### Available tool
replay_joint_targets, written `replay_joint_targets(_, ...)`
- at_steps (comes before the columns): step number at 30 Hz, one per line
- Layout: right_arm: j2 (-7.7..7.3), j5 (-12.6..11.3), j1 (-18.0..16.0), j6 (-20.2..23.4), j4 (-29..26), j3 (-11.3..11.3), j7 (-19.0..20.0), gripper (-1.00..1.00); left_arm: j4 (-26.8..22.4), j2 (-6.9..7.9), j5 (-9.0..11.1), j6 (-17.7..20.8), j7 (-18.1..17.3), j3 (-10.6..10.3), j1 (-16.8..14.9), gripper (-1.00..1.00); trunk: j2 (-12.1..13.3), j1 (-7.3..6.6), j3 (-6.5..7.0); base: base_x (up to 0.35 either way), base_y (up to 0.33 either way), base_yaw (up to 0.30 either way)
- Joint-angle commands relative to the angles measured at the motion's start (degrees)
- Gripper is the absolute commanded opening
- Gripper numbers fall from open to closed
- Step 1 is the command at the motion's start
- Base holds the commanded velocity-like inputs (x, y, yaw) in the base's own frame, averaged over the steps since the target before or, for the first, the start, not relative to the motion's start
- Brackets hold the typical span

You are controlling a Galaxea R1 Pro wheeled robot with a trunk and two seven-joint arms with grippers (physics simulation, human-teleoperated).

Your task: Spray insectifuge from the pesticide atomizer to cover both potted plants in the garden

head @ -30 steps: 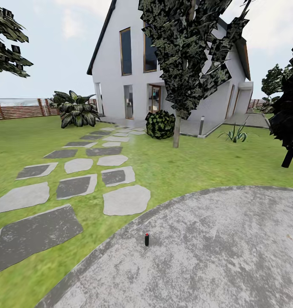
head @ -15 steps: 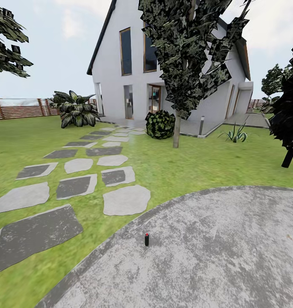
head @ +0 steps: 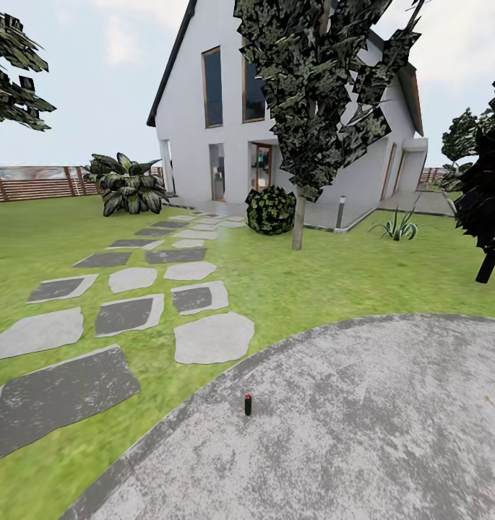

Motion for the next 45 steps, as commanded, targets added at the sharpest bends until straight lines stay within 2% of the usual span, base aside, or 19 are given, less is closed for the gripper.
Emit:
replay_joint_targets(1,-0.01,0.0,-0.2,-1.7,-1.7,0.0,0.0,1.00,0.0,0.05,0.0,-1.8,0.0,0.1,-1.3,1.00,0.0,0.00,-0.06,0.000,0.000,0.000)
replay_joint_targets(4,-0.02,-0.1,-0.7,-3.4,-5.2,-0.1,0.0,1.00,0.0,0.03,0.2,-3.7,0.0,0.1,-4.0,1.00,0.0,0.00,-0.06,0.000,0.000,0.000)
replay_joint_targets(8,-0.01,-0.1,-1.1,-4.1,-7.7,-0.1,0.0,1.00,-0.3,-0.08,0.2,-4.1,0.0,0.1,-6.5,1.00,0.0,0.00,-0.06,0.000,0.000,0.000)
replay_joint_targets(12,-0.12,-0.1,-1.1,-4.2,-8.2,-0.3,0.1,1.00,-0.8,0.10,0.3,-5.2,0.0,0.1,-7.4,1.00,0.0,0.00,-0.06,0.000,0.000,0.000)
replay_joint_targets(14,-0.30,-0.1,-1.2,-4.2,-8.3,-1.1,0.1,1.00,-0.8,0.21,0.4,-6.5,0.0,0.3,-7.5,1.00,0.0,0.00,-0.06,0.000,0.000,0.000)
replay_joint_targets(17,-0.42,-0.1,-1.2,-4.3,-8.3,-2.6,0.0,1.00,-0.9,0.38,0.4,-7.8,0.0,2.0,-7.0,1.00,0.0,0.00,-0.06,0.000,0.000,0.000)
replay_joint_targets(21,-0.34,-0.1,-1.2,-4.3,-7.7,-2.9,0.0,1.00,-0.6,0.59,0.0,-8.1,-0.4,2.7,-6.9,1.00,0.0,0.00,-0.04,0.000,0.000,-0.036)
replay_joint_targets(31,-0.35,-0.1,-1.2,-4.2,-6.8,-3.0,0.0,1.00,-0.5,0.63,-0.4,-8.1,-0.3,2.7,-6.9,1.00,0.0,0.00,0.04,0.016,-0.004,-0.264)
replay_joint_targets(45,-0.35,-0.1,-1.2,-4.3,-6.8,-3.0,0.0,1.00,-0.3,0.88,-0.4,-8.1,-0.2,2.7,-6.9,1.00,0.0,0.00,0.04,0.235,-0.133,-0.269)
